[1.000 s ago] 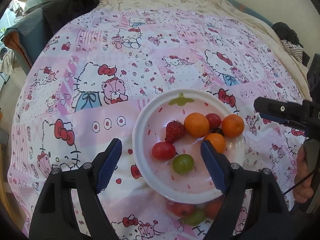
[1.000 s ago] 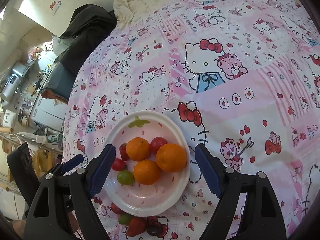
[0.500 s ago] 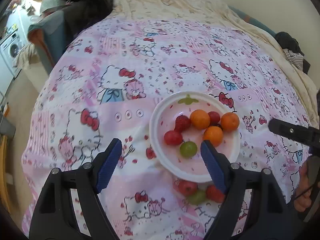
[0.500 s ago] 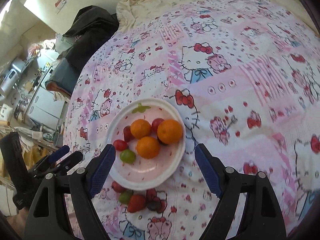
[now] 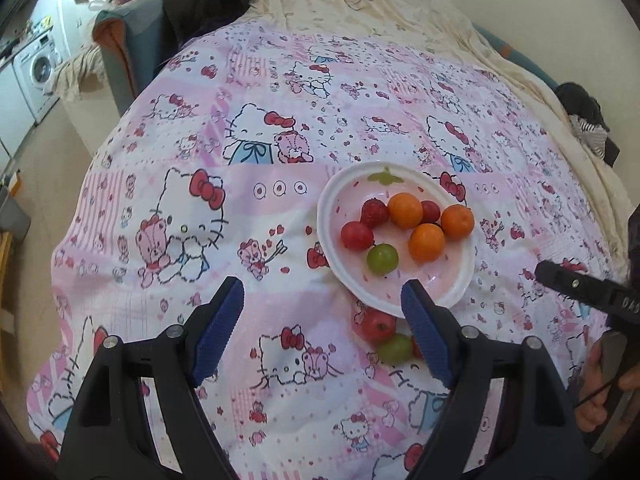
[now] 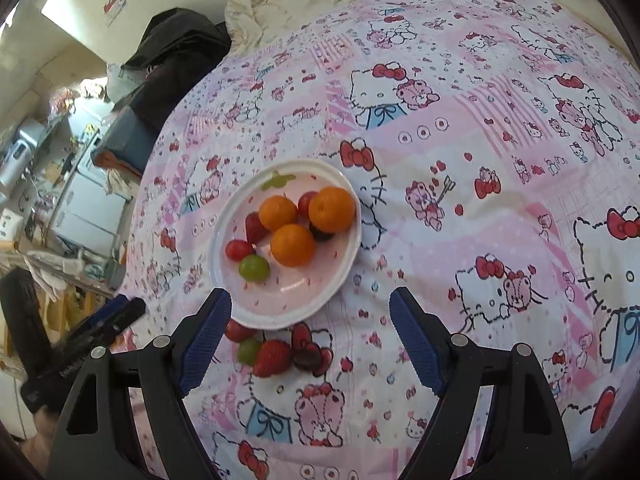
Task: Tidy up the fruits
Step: 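Move both open grippers from the plate back to the fruit pile, then grasp a red cherry tomato with the left gripper while the right gripper grasps a dark purple grape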
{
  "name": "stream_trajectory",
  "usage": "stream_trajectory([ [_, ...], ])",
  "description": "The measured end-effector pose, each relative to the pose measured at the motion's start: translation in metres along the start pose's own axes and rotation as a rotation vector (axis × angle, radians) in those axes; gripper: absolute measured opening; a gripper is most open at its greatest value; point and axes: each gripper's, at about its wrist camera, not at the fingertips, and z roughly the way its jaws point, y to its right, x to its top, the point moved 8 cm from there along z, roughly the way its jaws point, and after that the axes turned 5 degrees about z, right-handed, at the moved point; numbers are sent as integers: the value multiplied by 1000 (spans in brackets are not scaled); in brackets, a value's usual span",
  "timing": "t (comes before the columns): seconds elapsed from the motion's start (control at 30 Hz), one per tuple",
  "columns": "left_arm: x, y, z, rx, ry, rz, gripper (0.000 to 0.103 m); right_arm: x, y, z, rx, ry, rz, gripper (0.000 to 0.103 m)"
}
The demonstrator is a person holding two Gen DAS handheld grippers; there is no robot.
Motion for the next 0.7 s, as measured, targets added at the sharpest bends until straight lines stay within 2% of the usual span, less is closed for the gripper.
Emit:
stream_trajectory([
  [0.1,-4,-8,-6,2,9,-40,78,-2,2,-3,8,4,-30,84],
  [0.2,-9,-14,-8,6,-2,-79,78,-7,9,-1,-20,-13,-68,83],
  [0.33,-11,-15,-5,8,-15,-93,78,-24,9,14,-69,-84,-147,70],
  [0.43,-11,-14,-2,20,-28,-87,78,-44,4,35,-118,-176,-231,57],
  [0.7,-17,-19,9,14,-70,-113,78,-80,-19,81,-189,-292,-461,54],
])
